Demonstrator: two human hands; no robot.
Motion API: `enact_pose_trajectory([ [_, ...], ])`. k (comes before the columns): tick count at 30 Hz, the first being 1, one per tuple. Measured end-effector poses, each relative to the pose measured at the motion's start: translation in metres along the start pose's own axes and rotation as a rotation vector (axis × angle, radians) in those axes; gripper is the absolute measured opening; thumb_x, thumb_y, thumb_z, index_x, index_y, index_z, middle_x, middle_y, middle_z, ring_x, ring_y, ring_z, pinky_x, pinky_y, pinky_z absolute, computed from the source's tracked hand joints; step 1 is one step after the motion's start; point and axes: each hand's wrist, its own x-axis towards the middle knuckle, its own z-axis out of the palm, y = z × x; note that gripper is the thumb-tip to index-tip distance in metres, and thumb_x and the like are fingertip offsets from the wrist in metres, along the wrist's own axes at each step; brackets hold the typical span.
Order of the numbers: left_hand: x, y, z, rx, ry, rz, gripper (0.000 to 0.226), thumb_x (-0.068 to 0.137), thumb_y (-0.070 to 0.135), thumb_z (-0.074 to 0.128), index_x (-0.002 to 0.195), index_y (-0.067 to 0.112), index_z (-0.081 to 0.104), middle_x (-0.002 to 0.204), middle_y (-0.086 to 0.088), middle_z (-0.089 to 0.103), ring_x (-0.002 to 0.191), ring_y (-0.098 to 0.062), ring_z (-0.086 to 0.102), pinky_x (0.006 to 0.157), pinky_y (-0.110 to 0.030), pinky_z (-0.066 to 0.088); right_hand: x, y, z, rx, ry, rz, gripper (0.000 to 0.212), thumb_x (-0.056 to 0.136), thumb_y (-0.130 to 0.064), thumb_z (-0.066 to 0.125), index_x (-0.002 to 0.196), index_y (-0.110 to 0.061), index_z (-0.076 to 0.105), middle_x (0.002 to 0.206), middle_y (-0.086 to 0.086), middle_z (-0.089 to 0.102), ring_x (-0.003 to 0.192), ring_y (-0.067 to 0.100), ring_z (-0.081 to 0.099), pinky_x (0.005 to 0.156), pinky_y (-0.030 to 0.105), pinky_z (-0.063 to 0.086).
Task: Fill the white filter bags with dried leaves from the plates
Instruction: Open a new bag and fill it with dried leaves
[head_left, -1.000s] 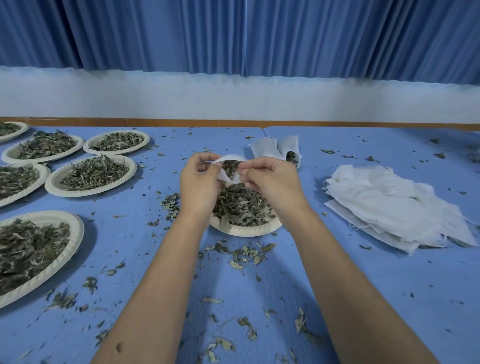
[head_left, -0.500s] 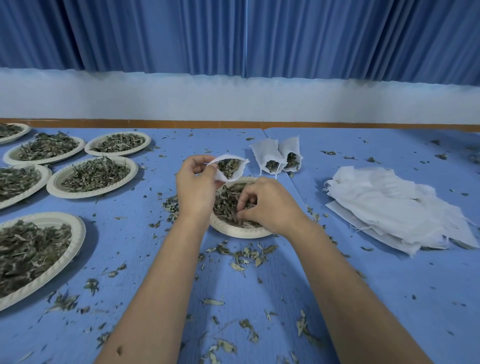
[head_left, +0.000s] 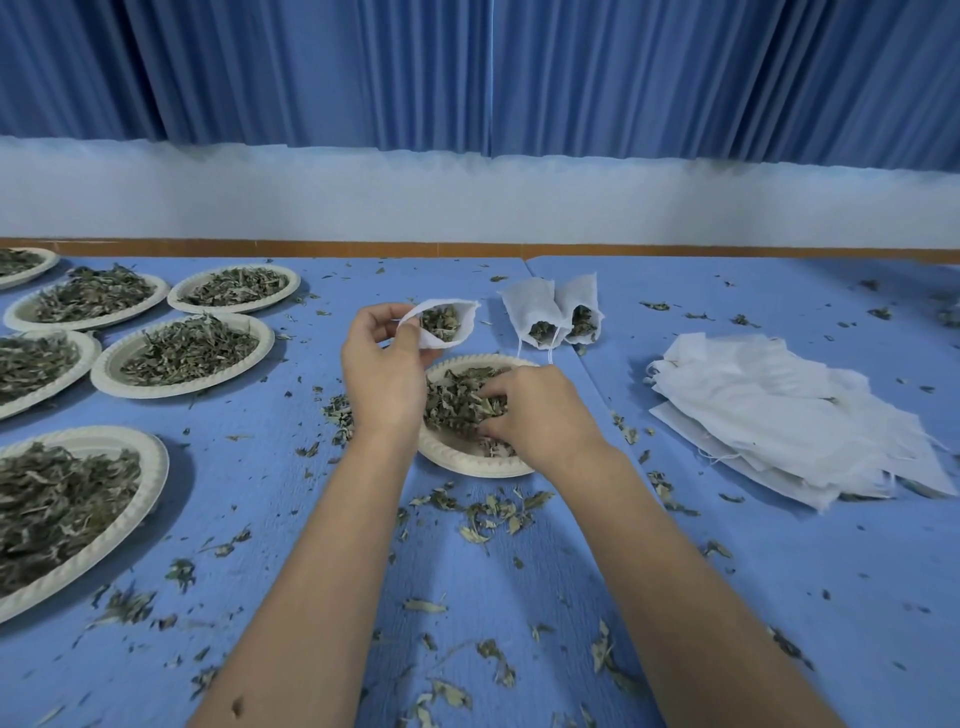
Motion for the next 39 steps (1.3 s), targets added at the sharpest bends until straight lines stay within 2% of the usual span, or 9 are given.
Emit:
enact_pose_trajectory([
  [3,-0.001,-0.002,0.001,0.020,-0.003,0.002,0.018,0.093,0.003,0.052,0.082,0.017,0.055,0.101,-0.011,0.055,0.095,-0.025,0.063,0.075,-0.033,0.058,0.000,0.002,0.003,0.004,0.081,0.008,0.034,0.084,-0.016,0.067,0.117,-0.018,0.066,0.115,0.006,0.067,0.104,0.022,0.061,0.087,0.031,0.048],
  [5,-0.001,-0.003,0.001,0.025,-0.012,0.005,0.015,0.093,0.005,0.053,0.084,0.017,0.056,0.096,-0.007,0.056,0.094,-0.023,0.063,0.074,-0.031,0.058,0.000,0.002,0.002,0.062,0.140,0.016,0.028,0.085,-0.013,0.065,0.112,-0.017,0.069,0.101,0.011,0.071,0.070,0.016,0.061,0.067,0.028,0.051],
  [10,-0.004,-0.004,0.003,0.102,-0.024,0.020,0.013,0.091,0.012,0.058,0.082,0.021,0.058,0.085,0.005,0.056,0.082,-0.015,0.063,0.075,-0.030,0.057,0.003,0.010,-0.007,0.435,0.235,0.118,0.032,0.079,-0.017,0.074,0.110,-0.012,0.070,0.062,0.000,0.060,0.027,0.002,0.041,0.032,0.010,0.030],
  [16,-0.011,-0.007,0.004,0.327,-0.052,0.078,0.012,0.091,0.023,0.059,0.080,0.027,0.055,0.080,0.011,0.058,0.086,-0.026,0.066,0.081,-0.043,0.053,0.001,0.023,-0.027,0.652,0.067,0.171,0.016,0.070,-0.019,0.081,0.084,-0.025,0.076,0.070,-0.012,0.068,0.059,-0.001,0.063,0.058,0.014,0.052],
  [20,-0.014,-0.008,0.006,0.358,-0.048,0.102,0.004,0.091,0.022,0.059,0.087,0.020,0.058,0.080,0.009,0.058,0.086,-0.022,0.064,0.082,-0.043,0.054,-0.004,0.030,-0.037,0.756,-0.087,0.102,0.020,0.065,-0.018,0.084,0.063,-0.035,0.073,0.069,-0.022,0.068,0.062,-0.013,0.060,0.061,0.007,0.045],
  [25,-0.013,-0.013,0.005,0.446,-0.079,0.157,0.008,0.092,0.022,0.058,0.090,0.016,0.063,0.072,0.016,0.056,0.065,0.009,0.055,0.058,-0.002,0.041,-0.001,0.024,-0.036,0.836,-0.007,0.077,0.016,0.067,-0.018,0.083,0.072,-0.029,0.072,0.069,-0.014,0.072,0.068,-0.001,0.066,0.066,0.021,0.056],
  [28,-0.014,-0.011,0.007,0.462,-0.127,0.132,0.009,0.091,0.023,0.059,0.084,0.019,0.063,0.072,0.013,0.058,0.061,0.007,0.054,0.053,-0.001,0.037,0.003,0.019,-0.029,0.812,0.112,0.078,0.021,0.070,-0.017,0.080,0.090,-0.019,0.073,0.084,-0.007,0.072,0.081,0.008,0.068,0.081,0.026,0.054],
  [32,-0.014,-0.009,0.009,0.340,-0.181,0.029,0.016,0.089,0.020,0.061,0.073,0.022,0.061,0.075,0.007,0.061,0.067,0.001,0.055,0.062,-0.012,0.042,0.003,0.015,-0.018,0.705,0.231,0.054,0.015,0.075,-0.011,0.074,0.088,-0.018,0.076,0.067,-0.024,0.064,0.060,-0.012,0.058,0.059,0.003,0.043],
  [39,-0.018,-0.008,0.011,0.125,-0.366,-0.124,0.020,0.092,0.006,0.053,0.073,0.014,0.058,0.068,-0.001,0.052,0.066,-0.013,0.051,0.079,-0.035,0.050,0.001,0.008,-0.009,0.423,0.350,-0.005,0.024,0.081,-0.001,0.059,0.092,-0.014,0.075,0.061,-0.006,0.062,0.040,0.008,0.047,0.037,0.014,0.033],
])
